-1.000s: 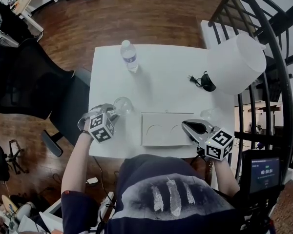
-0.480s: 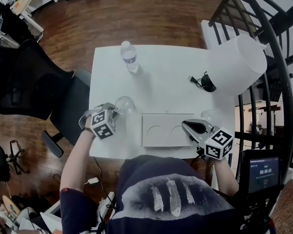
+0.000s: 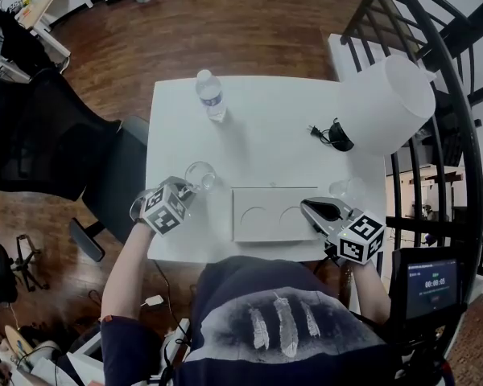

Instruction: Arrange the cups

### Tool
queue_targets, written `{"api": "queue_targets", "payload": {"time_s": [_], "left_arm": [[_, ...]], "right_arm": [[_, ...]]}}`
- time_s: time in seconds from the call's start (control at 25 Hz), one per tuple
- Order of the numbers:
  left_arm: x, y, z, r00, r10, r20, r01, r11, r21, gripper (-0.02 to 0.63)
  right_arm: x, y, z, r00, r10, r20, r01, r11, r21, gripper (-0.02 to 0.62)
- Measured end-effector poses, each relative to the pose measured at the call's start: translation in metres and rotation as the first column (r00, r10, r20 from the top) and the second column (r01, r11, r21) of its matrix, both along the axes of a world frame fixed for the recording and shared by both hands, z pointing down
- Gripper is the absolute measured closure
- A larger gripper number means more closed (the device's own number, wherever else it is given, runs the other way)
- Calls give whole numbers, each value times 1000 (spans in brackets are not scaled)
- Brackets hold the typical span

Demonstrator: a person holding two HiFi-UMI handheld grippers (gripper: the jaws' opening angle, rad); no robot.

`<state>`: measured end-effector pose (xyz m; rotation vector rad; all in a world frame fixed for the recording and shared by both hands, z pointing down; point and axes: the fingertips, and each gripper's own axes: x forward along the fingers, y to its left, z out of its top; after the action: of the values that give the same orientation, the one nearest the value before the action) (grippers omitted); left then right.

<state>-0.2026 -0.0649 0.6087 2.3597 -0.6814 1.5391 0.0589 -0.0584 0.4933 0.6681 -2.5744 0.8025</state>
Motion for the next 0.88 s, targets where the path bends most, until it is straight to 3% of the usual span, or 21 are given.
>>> {"api": "queue_targets", "payload": {"time_s": [0.32, 0.88], "left_arm": [[2, 9, -12, 996, -66, -61, 67, 998, 16, 565], [29, 6, -90, 986, -37, -165, 46, 998, 52, 565]], "right_arm": [[1, 9, -4, 1000, 1, -6, -1, 1000, 12, 592], [14, 27, -8, 1000, 30, 3, -30, 999, 28, 592]]}}
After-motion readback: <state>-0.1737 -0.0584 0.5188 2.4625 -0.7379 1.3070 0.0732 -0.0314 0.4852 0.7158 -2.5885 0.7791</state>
